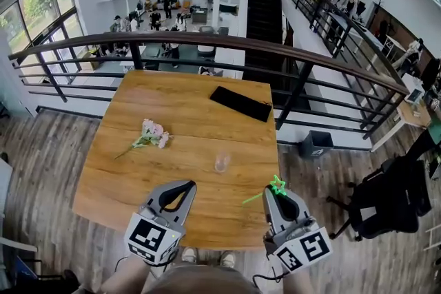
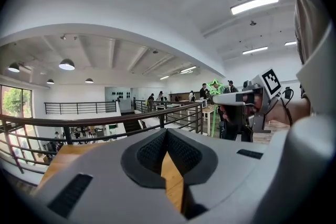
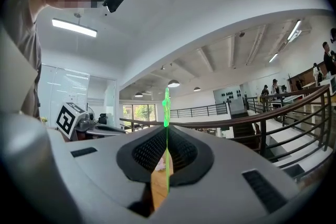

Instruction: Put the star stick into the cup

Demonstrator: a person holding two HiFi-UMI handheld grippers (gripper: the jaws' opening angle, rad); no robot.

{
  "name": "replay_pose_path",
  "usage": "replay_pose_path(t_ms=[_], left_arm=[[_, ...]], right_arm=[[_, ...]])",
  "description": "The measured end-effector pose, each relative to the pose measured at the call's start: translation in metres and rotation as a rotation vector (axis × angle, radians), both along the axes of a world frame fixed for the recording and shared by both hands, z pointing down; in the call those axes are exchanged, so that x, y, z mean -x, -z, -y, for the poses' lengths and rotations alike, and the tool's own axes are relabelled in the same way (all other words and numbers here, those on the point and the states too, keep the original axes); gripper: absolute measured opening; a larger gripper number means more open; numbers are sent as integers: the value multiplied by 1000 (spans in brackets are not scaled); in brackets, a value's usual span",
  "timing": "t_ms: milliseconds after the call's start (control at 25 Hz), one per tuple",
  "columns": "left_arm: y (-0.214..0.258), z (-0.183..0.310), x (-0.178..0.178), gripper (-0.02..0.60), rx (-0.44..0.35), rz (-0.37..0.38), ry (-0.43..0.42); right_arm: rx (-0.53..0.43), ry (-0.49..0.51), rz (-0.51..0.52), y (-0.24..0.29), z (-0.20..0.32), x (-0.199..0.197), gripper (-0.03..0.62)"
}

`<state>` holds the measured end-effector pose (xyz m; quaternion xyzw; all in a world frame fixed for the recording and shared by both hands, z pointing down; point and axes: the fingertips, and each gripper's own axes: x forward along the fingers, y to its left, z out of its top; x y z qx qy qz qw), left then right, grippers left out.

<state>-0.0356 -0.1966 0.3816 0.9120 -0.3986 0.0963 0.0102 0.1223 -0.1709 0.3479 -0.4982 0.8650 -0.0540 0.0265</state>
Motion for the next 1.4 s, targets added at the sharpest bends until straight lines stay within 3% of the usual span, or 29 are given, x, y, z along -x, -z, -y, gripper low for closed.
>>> replay_pose_path(t_ms=[200,560,880,1040,1400], left_arm=[[13,29,-9,15,-51,25,6],[26,95,-13,15,-117,65,39],[-9,126,-18,15,-88,110,19],[-44,132,-17,15,-29,138,1],[-108,132,-7,15,125,118,4]], right_arm=[[-95,-19,-62,23,39,-7,32],[-199,-23,-48,46,120,8,32],[-77,-10,-42,-28,172,30,32],[-8,-21,-62,-75,186,40,32],[88,-31,-53,-161,202,50,32]])
